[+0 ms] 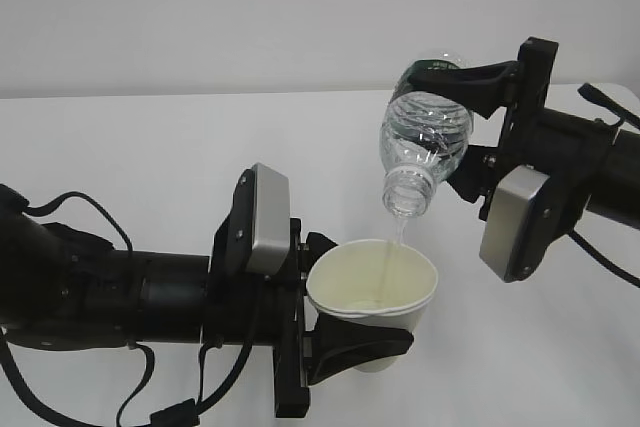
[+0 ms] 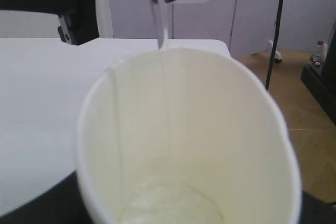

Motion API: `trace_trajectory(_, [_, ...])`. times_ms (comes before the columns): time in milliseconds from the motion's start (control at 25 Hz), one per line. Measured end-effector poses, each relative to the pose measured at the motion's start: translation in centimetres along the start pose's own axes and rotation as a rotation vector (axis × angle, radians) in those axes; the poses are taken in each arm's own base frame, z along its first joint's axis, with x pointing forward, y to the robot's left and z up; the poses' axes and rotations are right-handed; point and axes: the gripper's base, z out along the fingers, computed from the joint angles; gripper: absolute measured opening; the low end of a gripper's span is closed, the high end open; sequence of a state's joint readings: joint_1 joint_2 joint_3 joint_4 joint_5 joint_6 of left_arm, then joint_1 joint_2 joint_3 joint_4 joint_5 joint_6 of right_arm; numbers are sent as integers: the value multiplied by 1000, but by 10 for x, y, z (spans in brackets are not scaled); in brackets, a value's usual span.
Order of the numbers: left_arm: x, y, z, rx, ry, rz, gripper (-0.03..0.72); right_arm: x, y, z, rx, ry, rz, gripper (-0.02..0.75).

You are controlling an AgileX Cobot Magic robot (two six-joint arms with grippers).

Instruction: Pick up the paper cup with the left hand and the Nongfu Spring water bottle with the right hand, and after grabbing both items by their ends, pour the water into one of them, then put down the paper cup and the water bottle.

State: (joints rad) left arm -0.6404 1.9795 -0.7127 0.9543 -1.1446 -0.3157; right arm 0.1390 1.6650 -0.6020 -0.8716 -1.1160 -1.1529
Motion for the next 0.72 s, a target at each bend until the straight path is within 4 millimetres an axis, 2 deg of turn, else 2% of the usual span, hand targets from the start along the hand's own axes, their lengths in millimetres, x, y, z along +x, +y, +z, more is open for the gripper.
trace_trajectory(720, [0, 0, 0, 0, 0, 0, 420, 0, 0, 0, 0, 0, -16, 473])
